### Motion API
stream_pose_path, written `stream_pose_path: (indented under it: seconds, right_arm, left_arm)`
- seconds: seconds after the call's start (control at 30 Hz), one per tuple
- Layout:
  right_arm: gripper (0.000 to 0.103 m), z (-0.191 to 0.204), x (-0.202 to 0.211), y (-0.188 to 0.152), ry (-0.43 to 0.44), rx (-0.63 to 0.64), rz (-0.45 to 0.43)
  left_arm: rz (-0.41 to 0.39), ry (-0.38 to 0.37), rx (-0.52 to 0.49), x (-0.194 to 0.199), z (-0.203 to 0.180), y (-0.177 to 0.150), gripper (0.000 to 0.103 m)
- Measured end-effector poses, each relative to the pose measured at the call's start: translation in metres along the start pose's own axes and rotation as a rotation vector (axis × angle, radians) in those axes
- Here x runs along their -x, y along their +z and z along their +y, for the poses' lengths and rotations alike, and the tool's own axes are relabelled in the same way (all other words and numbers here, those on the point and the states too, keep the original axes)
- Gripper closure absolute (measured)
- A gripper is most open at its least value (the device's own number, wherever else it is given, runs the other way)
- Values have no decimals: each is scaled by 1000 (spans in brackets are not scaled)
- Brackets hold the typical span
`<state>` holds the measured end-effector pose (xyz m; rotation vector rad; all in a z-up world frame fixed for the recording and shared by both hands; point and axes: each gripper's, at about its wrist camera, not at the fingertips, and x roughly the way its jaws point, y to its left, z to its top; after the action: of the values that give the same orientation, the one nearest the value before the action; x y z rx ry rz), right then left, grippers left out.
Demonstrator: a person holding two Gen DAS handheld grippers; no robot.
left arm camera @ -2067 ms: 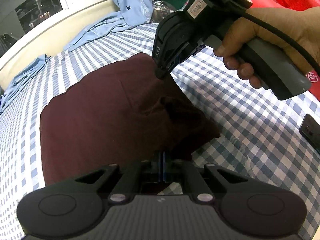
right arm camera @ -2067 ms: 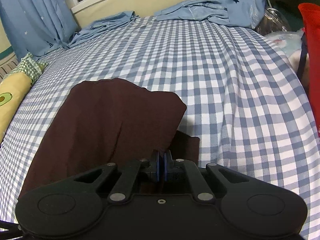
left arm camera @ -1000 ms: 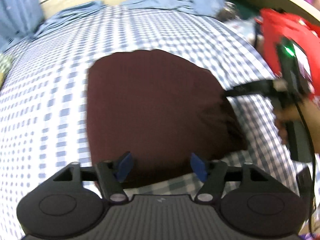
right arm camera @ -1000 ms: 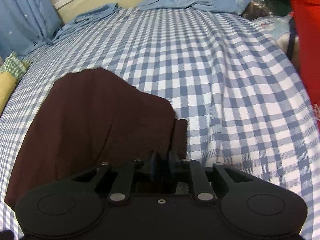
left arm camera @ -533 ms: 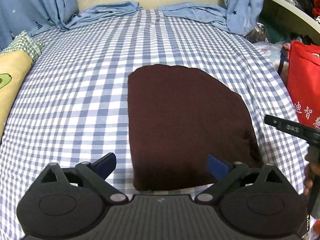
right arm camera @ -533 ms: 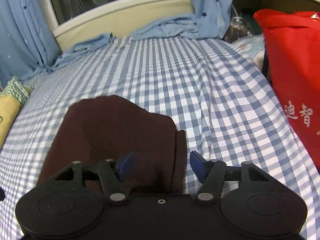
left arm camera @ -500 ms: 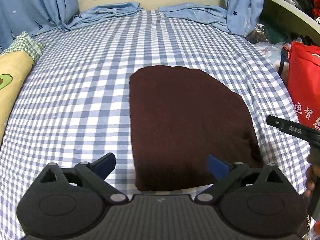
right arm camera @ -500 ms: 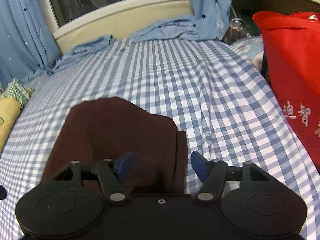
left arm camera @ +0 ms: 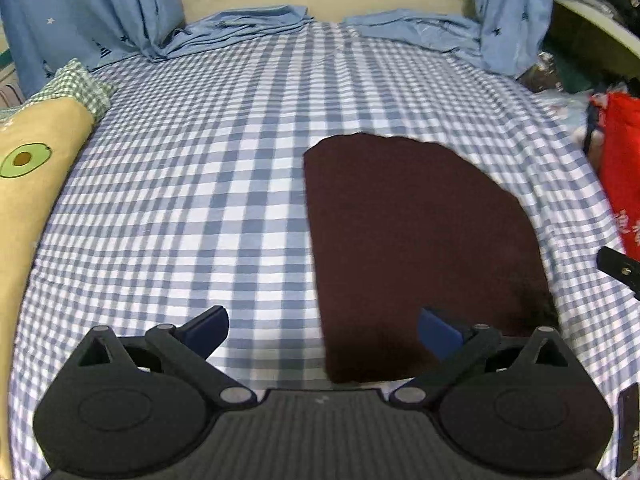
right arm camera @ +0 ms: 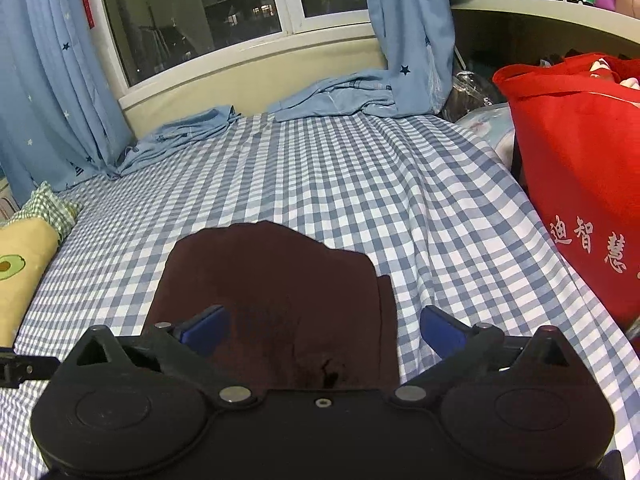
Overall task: Fold small clothes
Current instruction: 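Move both open tools over the edge of the folded maroon sweatshirt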
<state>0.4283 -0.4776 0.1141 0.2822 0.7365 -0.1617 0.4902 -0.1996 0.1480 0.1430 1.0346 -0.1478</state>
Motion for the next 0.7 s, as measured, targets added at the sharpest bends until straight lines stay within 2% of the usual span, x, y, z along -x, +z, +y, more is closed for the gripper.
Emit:
stream_pose_path:
  seconds: [0.4,0.7]
  right_arm:
    - [1,17,-1,-20,-4,19,47]
    - [1,17,-24,-24,-23,43,138]
  left_arm:
    - [46,61,13,-18,13,-5,1]
    - [121,75,52,-43,16,-10,1]
